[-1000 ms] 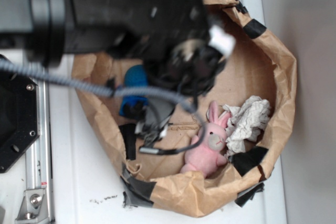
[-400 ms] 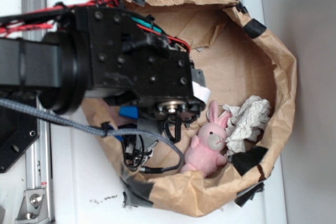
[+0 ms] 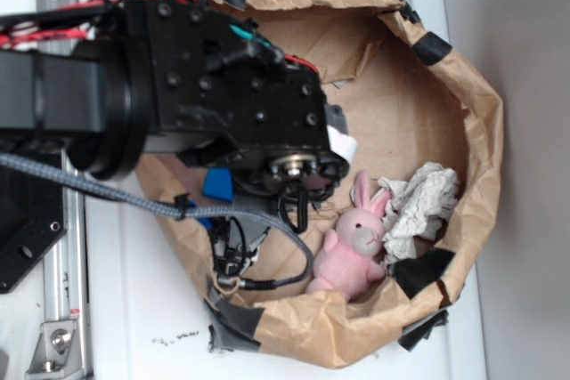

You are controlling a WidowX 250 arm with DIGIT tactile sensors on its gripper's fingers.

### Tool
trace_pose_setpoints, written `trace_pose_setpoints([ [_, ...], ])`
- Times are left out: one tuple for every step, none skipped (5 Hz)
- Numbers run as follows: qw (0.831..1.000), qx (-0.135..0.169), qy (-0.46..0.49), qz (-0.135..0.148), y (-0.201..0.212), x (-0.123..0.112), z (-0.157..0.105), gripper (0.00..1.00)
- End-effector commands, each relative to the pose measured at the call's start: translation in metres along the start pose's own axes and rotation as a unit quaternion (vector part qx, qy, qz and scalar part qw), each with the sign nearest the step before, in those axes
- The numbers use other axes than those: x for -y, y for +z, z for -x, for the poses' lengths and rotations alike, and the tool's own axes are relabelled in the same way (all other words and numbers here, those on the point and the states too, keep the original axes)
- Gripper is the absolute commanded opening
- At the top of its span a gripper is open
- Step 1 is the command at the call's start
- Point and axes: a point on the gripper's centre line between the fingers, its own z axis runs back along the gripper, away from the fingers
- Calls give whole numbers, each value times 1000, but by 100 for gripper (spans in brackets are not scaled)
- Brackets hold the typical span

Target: Grab the blue block.

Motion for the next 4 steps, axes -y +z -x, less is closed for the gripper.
trace_pose_setpoints([
  [997,65,-25,-10,7,6,-7,100],
  [994,98,-49,-29,9,1,-17,100],
  [994,99,-46,-21,7,-5,-18,100],
  [996,79,-49,-8,-4,-8,-19,100],
])
